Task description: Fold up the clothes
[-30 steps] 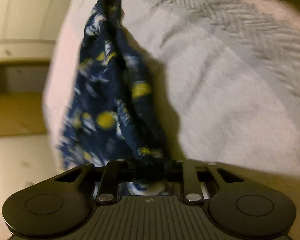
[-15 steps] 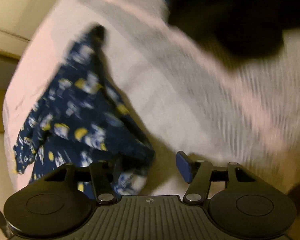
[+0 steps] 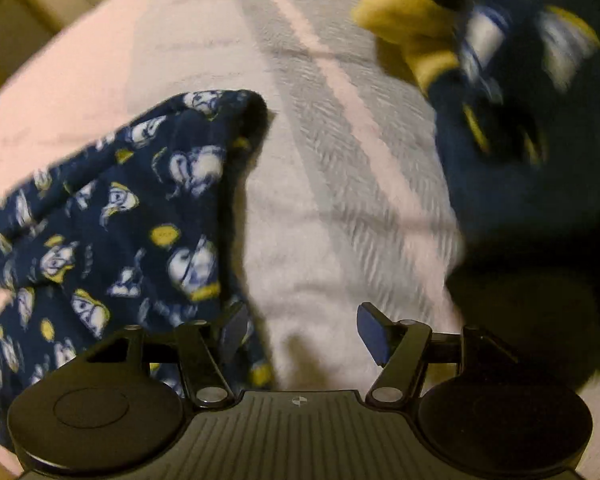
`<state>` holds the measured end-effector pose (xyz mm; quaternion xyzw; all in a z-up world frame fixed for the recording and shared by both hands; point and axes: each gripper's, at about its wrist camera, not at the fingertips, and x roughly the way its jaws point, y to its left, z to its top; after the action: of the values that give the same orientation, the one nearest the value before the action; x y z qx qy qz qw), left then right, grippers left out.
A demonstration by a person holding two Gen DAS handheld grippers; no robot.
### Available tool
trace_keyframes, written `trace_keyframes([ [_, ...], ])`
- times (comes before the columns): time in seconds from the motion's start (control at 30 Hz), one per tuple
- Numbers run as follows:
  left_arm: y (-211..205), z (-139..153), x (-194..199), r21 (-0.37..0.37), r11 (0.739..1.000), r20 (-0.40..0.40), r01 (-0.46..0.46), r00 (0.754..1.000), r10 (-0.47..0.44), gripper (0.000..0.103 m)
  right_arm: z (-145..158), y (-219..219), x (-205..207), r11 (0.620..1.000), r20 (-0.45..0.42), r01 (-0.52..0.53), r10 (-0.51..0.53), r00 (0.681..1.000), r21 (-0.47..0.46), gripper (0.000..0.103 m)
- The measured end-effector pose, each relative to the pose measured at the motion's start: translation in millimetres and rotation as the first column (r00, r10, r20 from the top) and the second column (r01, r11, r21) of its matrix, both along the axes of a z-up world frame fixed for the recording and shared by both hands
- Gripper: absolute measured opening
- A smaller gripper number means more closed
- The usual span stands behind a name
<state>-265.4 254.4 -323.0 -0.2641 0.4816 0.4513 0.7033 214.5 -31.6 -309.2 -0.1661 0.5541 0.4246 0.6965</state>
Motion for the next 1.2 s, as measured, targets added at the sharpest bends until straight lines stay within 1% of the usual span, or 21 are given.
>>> trace_keyframes([
  [0.1, 28.3, 9.4, 43.1, 0.079, 0.994, -0.009, 0.082, 0.997, -0.082, 0.025, 18.1, 24.0, 18.5, 0.995, 0.092, -0.048, 0.04, 0.995, 0.086, 0.064],
  [0.17, 45.8, 10.0, 75.0, 0.134, 0.979, -0.035, 0.156, 0.988, -0.152, 0.025, 27.7, 48.5, 26.0, 0.982, 0.146, -0.104, 0.081, 0.986, 0.158, 0.064],
  [0.27, 77.2, 5.9, 115.8, 0.2, 0.94, -0.089, 0.277, 0.96, -0.264, 0.025, 31.5, 95.8, 26.0, 0.941, 0.205, -0.248, 0.202, 0.958, 0.23, 0.064],
  [0.37, 102.6, -5.2, 147.1, 0.226, 0.892, -0.137, 0.392, 0.919, -0.37, 0.025, 15.3, 148.2, 17.9, 0.898, 0.223, -0.381, 0.334, 0.916, 0.22, 0.059],
  [0.43, 114.3, -15.5, 162.5, 0.228, 0.85, -0.18, 0.475, 0.879, -0.443, 0.026, 2.2, 176.3, 10.1, 0.866, 0.233, -0.459, 0.414, 0.88, 0.199, 0.058],
  [0.47, 118.8, -21.4, 169.2, 0.226, 0.825, -0.203, 0.518, 0.853, -0.48, 0.028, -5.2, 187.1, 4.7, 0.846, 0.247, -0.501, 0.454, 0.856, 0.183, 0.057],
  [0.57, 128.1, -41.2, 185.4, 0.204, 0.733, -0.265, 0.649, 0.758, -0.596, 0.032, -26.2, 215.8, -12.1, 0.783, 0.292, -0.61, 0.559, 0.776, 0.123, 0.057],
  [0.67, 134.4, -63.6, 193.5, 0.174, 0.643, -0.324, 0.746, 0.66, -0.678, 0.033, -40.7, 231.2, -24.8, 0.736, 0.322, -0.672, 0.619, 0.716, 0.08, 0.055],
  [0.7, 137.8, -71.1, 193.9, 0.16, 0.622, -0.341, 0.767, 0.634, -0.694, 0.033, -45.2, 234.8, -26.7, 0.727, 0.322, -0.683, 0.63, 0.706, 0.074, 0.048],
  [0.73, 141.5, -78.4, 194.4, 0.147, 0.603, -0.358, 0.784, 0.61, -0.707, 0.034, -49.5, 237.7, -27.5, 0.724, 0.315, -0.687, 0.639, 0.702, 0.063, 0.033],
  [0.77, 145.3, -85.0, 194.9, 0.136, 0.59, -0.37, 0.796, 0.593, -0.715, 0.034, -53.8, 240.7, -28.3, 0.721, 0.307, -0.691, 0.647, 0.698, 0.052, 0.026],
  [0.8, 148.5, -90.8, 195.3, 0.124, 0.577, -0.369, 0.807, 0.578, -0.728, 0.032, -58.1, 243.6, -29.1, 0.717, 0.299, -0.696, 0.655, 0.693, 0.041, 0.016],
  [0.83, 151.8, -96.6, 195.7, 0.113, 0.564, -0.369, 0.818, 0.562, -0.741, 0.026, -62.3, 246.6, -29.9, 0.714, 0.292, -0.7, 0.663, 0.689, 0.03, 0.01],
  [0.87, 154.2, -101.2, 196.1, 0.107, 0.552, -0.367, 0.827, 0.549, -0.751, 0.004, -65.6, 248.8, -30.3, 0.712, 0.285, -0.702, 0.669, 0.686, 0.021, 0.006],
  [0.93, 155.7, -104.5, 197.1, 0.125, 0.531, -0.361, 0.838, 0.537, -0.763, 0.002, -63.7, 248.7, -28.5, 0.725, 0.292, -0.688, 0.651, 0.7, 0.032, 0.001],
  [0.97, 156.5, -102.3, 196.6, 0.152, 0.52, -0.363, 0.841, 0.537, -0.762, 0.002, -61.6, 248.8, -27.7, 0.735, 0.3, -0.677, 0.637, 0.71, 0.041, 0.001],
  [1.0, 158.9, -97.4, 195.8, 0.191, 0.517, -0.36, 0.834, 0.549, -0.754, 0.002, -57.6, 249.2, -27.4, 0.746, 0.318, -0.664, 0.618, 0.719, 0.05, 0.001],
  [1.03, 162.3, -91.3, 195.5, 0.231, 0.52, -0.354, 0.823, 0.568, -0.743, 0.002, -53.3, 249.9, -26.8, 0.758, 0.335, -0.65, 0.598, 0.728, 0.06, 0.001],
  [1.1, 176.7, -73.3, 197.8, 0.31, 0.559, -0.311, 0.769, 0.637, -0.705, 0.002, -42.7, 253.5, -24.0, 0.778, 0.365, -0.622, 0.555, 0.748, 0.09, 0.001],
  [1.13, 184.4, -65.4, 199.7, 0.343, 0.576, -0.291, 0.742, 0.667, -0.686, 0.002, -37.4, 255.3, -22.5, 0.788, 0.379, -0.607, 0.533, 0.757, 0.105, 0.001],
  [1.2, 194.7, -61.3, 206.5, 0.379, 0.586, -0.288, 0.716, 0.694, -0.66, 0.002, -28.7, 259.8, -20.3, 0.805, 0.404, -0.579, 0.489, 0.773, 0.131, 0.001],
])
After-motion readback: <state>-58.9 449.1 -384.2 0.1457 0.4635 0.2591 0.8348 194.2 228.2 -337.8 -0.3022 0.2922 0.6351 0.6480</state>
